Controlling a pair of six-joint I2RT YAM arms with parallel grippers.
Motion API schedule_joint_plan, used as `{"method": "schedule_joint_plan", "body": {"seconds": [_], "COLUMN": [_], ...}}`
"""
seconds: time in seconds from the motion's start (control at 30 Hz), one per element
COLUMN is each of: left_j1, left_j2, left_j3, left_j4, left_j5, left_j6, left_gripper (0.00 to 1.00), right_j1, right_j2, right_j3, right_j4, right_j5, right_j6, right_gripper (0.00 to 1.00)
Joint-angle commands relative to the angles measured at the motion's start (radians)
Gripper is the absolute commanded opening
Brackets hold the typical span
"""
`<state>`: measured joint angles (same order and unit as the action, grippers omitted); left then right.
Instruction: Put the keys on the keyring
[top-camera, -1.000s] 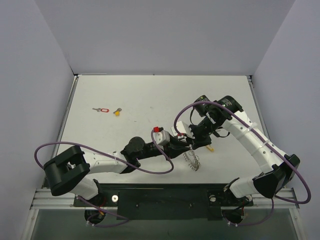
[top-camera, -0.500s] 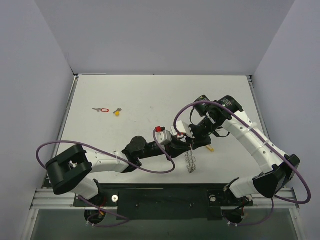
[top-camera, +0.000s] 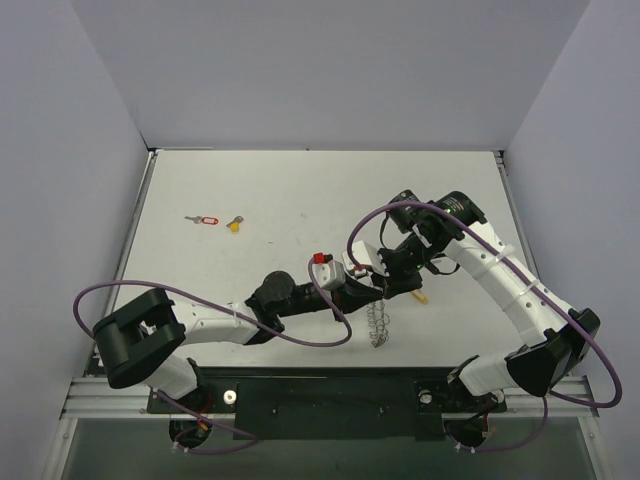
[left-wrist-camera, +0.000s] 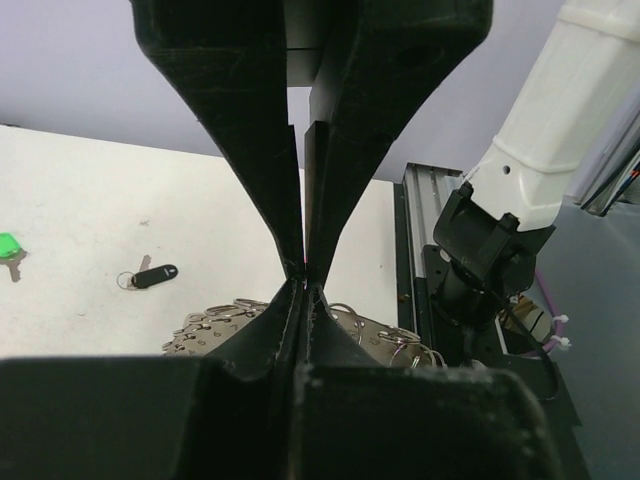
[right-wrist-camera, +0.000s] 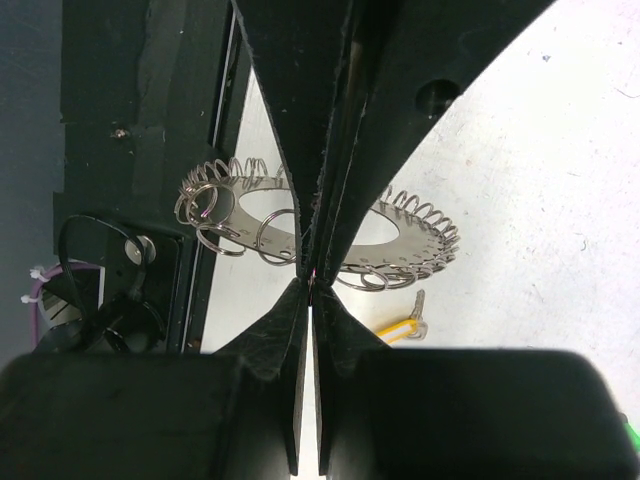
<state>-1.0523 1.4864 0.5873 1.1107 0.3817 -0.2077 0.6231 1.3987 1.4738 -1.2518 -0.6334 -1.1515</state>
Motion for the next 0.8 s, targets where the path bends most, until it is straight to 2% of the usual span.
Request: {"method": "schedule_joint_plan", "body": {"seconds": [0.0,0.1,0.17,0.2,0.27,0.33,0.47,0.63,0.77], "left_j1": [-0.005,-0.002,0.002,0.008,0.018,0.032,0.066,0.08,0.092], "left_j2": [0.003,-0.029,-0.063,-0.075,-0.113,-0.156,-0.224,-0.316,-0.348], "left_j3": [0.046,0.016,-0.01,-0.027,-0.053,-0.082,-0.112,-0.077,-0.064], "left_j4": [-0.005,-0.011,-0.02,-0.025,-0.031,-0.02,-0.025,-0.178,-0.229], "left_j5": [0.036,0.008,0.0,0.008,0.035,0.078,0.181,0.235,0.259], "left_j6": [0.004,0.037,0.069,0.079,0.109,0.137,0.183,0.266,0.258], "left_gripper": [0.0,0.0,0.0,0.0,0.0,0.0,0.0,0.0,0.0], "right_j1": [0.003,-0.005,-0.022,-0.032,-0.066,-0.101,-0.167,-0.239,-0.273], "right_j2": [0.0,-0.003,0.002,0.0,0.0,-0.012,-0.064,-0.087,-0.07], "right_j3": [0.022,0.026,0.037,0.042,0.056,0.066,0.019,-0.076,-0.125], "right_j4": [-0.024,-0.026,-0.035,-0.043,-0.07,-0.095,-0.1,-0.104,-0.106], "right_j5": [-0.034,-0.051,-0.078,-0.089,-0.127,-0.172,-0.232,-0.333,-0.374], "right_j6": [0.009,0.016,0.029,0.03,0.02,-0.01,-0.077,-0.184,-0.237], "right_gripper": [0.0,0.0,0.2,0.36,0.49,0.55,0.57,0.57,0.57]}}
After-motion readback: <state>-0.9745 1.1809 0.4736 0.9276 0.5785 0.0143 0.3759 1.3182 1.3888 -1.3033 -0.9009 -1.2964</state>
